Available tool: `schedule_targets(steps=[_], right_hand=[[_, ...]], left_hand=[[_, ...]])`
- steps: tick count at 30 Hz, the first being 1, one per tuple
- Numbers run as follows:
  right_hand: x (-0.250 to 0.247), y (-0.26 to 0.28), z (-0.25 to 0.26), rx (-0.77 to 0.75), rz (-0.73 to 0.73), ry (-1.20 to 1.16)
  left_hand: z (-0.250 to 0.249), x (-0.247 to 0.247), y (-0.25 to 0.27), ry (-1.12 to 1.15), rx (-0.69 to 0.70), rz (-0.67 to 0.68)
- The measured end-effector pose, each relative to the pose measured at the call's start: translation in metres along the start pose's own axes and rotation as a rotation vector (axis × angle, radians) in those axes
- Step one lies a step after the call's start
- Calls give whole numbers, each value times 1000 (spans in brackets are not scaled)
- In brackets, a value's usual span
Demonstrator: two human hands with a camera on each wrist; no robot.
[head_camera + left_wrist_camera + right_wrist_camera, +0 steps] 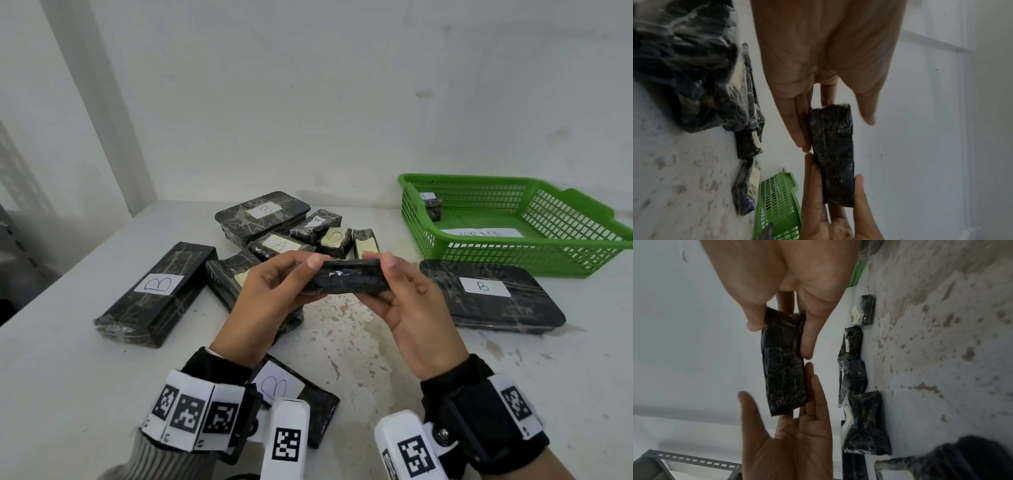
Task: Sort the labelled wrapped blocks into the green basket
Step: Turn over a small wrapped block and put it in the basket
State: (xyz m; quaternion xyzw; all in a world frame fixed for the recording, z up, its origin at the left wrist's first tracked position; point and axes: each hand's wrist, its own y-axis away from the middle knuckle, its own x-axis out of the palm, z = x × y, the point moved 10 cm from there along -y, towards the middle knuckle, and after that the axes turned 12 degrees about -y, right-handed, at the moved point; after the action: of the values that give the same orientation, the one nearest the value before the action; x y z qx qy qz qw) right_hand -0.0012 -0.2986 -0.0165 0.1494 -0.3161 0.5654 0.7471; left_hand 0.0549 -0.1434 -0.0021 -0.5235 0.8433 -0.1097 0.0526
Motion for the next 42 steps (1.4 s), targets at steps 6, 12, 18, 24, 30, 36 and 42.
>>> schedule_targets(steps=[6,12,18,24,30,36,42], right_hand=[[1,1,4,-2,-1,13],[5,3,3,-10,11,50],[-3,1,8,-47,-17,107],[4,4,4,-7,17,85],[-4,4,12,-123,-40,170],[2,4,1,-42,6,156],[0,7,13,-163,-35,201]], left_hand=[[0,0,2,-11,0,-9],[2,-1,1,13,-28,-6],[3,8,4,-6,-47,37],[3,5,4,-21,-31,26],[5,11,4,-11,-61,56],[4,5,3,-41,-25,-19],[2,10,5,17,-37,26]])
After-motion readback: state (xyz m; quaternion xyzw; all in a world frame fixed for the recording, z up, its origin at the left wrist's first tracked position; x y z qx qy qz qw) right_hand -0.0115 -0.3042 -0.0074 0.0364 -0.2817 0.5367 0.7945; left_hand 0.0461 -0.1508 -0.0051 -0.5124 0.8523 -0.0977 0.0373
